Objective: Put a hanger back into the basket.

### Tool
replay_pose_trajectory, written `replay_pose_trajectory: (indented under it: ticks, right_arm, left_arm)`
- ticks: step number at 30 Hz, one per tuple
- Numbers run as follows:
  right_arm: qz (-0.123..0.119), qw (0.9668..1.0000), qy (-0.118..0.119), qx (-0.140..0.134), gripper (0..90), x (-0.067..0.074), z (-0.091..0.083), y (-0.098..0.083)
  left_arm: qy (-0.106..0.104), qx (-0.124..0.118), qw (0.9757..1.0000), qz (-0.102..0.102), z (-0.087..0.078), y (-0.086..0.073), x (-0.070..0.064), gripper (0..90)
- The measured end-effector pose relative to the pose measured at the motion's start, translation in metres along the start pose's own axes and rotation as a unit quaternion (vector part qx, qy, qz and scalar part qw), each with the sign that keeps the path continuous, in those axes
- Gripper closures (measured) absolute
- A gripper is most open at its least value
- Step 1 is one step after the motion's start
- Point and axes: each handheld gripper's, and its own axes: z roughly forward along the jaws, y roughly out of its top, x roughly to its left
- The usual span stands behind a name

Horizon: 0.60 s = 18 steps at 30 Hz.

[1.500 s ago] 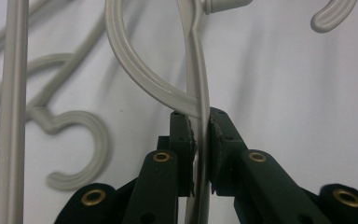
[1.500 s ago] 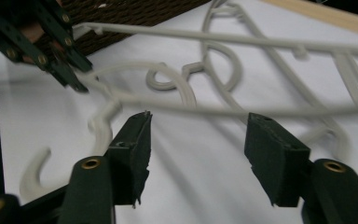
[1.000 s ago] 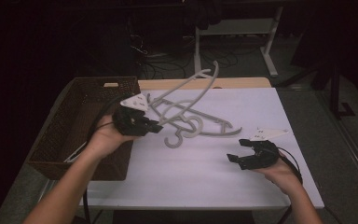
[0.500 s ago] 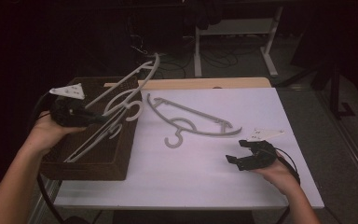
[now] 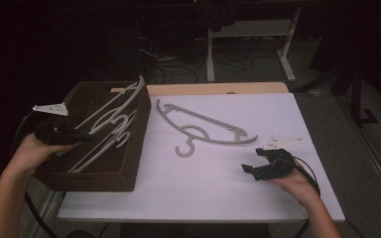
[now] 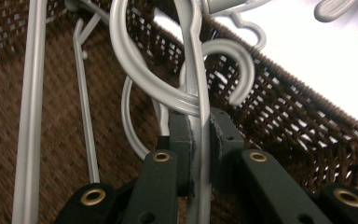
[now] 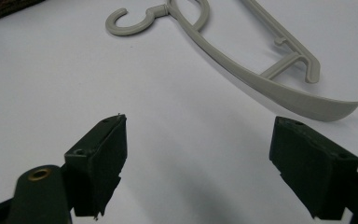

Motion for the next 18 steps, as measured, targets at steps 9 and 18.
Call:
replay_pose_trajectory:
  ticks: [9,18]
  right_arm:
    - [-0.003,1.0,-0.001,-0.001,18.7,0.0,0.0,0.001]
    - [-0.003,1.0,0.0,-0.005,18.6,0.001,0.0,0.006]
  left_arm:
    - [-0.002,0.025,0.9992,-0.032,0.013,-0.02,0.016,80.1]
    - [0.015,-0.02,0.9993,-0.029,0.008,-0.014,0.012,48.4]
